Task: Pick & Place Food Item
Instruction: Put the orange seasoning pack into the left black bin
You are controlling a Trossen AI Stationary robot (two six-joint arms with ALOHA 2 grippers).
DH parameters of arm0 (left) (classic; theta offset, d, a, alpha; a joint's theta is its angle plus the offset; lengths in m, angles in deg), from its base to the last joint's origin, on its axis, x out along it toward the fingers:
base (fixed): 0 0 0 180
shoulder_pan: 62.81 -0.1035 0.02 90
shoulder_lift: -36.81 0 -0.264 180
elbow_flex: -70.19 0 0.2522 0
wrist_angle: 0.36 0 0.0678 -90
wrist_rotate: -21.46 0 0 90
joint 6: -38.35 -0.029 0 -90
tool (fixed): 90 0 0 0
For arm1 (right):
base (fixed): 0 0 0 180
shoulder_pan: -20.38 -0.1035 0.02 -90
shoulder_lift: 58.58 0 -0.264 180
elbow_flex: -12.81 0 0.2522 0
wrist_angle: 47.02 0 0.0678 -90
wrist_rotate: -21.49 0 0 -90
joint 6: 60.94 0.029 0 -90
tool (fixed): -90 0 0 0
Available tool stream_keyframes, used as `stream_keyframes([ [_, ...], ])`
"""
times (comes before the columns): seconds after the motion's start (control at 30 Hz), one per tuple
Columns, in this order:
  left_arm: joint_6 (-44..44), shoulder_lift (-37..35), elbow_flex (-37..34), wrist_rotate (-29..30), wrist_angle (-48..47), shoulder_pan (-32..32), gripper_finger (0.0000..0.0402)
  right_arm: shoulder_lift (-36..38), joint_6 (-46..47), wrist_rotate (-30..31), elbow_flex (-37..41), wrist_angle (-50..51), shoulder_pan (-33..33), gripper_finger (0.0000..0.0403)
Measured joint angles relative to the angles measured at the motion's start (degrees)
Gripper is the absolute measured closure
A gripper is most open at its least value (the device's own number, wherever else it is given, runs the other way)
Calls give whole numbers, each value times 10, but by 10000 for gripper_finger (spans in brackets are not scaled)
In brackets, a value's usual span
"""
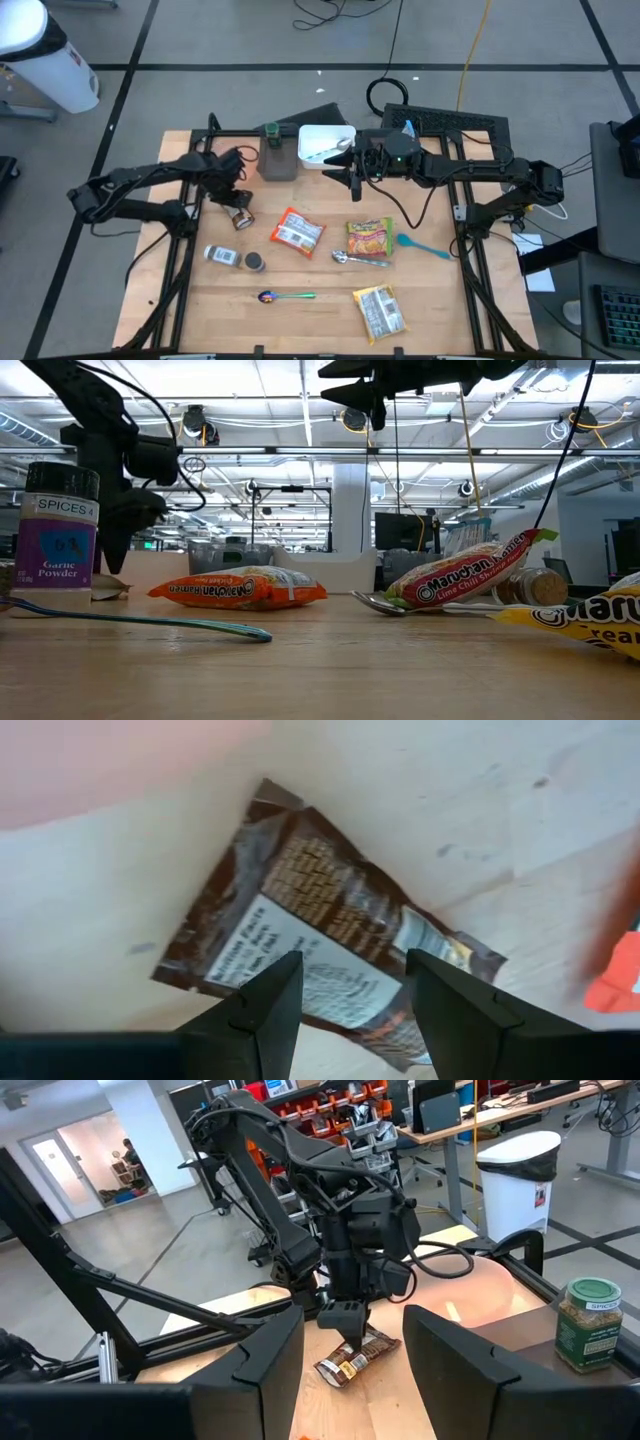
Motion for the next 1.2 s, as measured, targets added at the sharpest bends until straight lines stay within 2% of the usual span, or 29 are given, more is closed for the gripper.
stream_keyframes([
  [0.37,51,0,0,-4,10,62,215,0,0,0,0,0,0,238],
  [0.77,122,0,0,-60,130,137,215,0,5,0,0,1,-1,238],
  [0.93,136,0,0,-42,105,144,215,0,7,-1,0,4,-1,238],
  [1.2,142,-38,0,-5,11,140,215,0,7,-21,0,8,-2,238],
])
